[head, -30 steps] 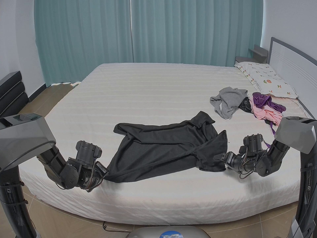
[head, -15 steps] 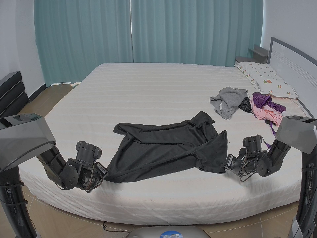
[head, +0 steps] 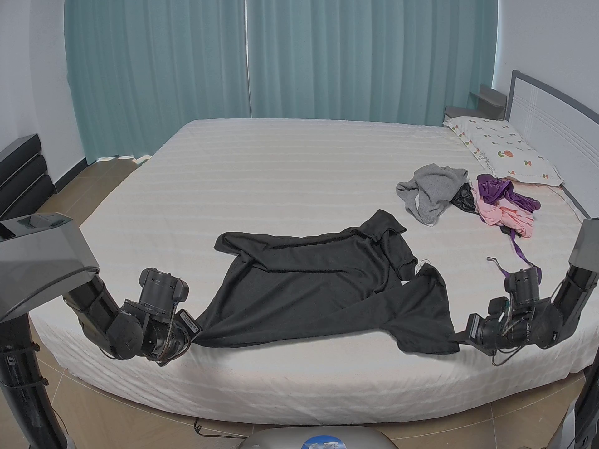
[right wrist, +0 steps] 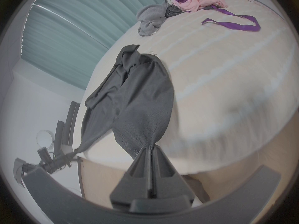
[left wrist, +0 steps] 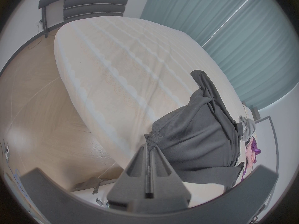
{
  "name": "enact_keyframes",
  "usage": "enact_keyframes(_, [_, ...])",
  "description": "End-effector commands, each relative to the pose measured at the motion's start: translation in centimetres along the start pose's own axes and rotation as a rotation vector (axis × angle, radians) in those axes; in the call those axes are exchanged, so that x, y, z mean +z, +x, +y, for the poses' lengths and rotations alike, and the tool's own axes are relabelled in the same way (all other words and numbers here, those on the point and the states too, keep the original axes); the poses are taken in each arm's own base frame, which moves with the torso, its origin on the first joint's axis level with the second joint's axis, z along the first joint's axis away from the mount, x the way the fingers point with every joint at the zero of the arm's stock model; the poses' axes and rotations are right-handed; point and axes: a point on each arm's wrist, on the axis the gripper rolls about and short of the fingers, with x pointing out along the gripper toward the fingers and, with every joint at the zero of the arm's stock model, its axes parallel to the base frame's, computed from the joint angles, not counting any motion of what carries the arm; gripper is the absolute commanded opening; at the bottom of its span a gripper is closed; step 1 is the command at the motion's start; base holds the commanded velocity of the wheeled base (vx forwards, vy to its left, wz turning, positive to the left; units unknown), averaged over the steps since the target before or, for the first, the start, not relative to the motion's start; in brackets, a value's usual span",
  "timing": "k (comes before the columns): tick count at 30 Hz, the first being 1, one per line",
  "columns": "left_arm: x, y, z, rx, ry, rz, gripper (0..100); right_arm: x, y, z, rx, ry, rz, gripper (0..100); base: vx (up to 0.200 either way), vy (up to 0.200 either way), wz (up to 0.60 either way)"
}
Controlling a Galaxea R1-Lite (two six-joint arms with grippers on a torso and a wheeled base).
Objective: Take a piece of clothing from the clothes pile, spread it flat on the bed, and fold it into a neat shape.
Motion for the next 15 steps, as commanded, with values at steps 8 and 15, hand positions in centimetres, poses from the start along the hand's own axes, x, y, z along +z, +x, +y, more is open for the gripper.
enact_keyframes(8, [-0.9, -1.0, 1.6, 0.053, 0.122, 0.031, 0, -6.1, -5.1, -1.8, -0.056, -0.127, 0.128, 0, 0.000, 0.000, 0.00])
enact_keyframes(15, [-1.2, -0.9, 2.0, 0.080, 0.143, 0.051, 0, -6.7, -4.5, -1.7, -0.054, -0.163, 0.169, 100, 0.000, 0.000, 0.00])
